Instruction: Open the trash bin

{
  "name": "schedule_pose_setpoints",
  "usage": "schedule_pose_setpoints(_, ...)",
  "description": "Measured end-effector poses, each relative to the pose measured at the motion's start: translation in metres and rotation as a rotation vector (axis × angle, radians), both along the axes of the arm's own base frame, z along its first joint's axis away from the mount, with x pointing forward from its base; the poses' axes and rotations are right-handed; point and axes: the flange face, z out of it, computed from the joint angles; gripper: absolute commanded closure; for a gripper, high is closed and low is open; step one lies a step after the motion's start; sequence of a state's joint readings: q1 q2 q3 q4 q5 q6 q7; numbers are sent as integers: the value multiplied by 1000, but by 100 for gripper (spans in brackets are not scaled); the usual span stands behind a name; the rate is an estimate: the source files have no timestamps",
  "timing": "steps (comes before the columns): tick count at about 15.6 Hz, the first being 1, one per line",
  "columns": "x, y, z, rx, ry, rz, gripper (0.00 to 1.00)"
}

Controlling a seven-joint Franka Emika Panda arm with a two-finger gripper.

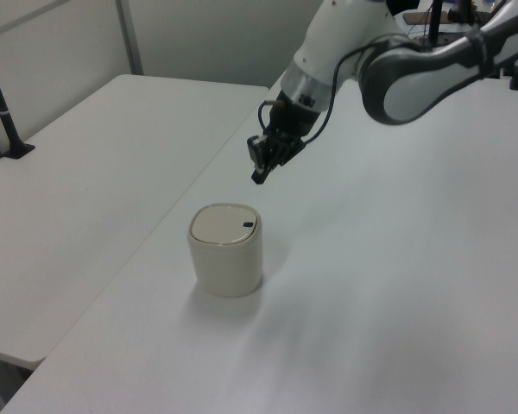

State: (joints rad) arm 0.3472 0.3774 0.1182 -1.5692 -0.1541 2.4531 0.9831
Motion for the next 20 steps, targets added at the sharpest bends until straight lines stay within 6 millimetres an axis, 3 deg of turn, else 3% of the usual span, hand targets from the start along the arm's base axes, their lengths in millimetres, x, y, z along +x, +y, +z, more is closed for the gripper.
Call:
schedule_pose_setpoints(4,1,25,-24,-6,-30,-37,100)
schedule_pose_setpoints(12,5,42,-51,-29,-52,-75,100)
schedule_pose_setpoints(20,0,52,-52,-45,-61,-52,100)
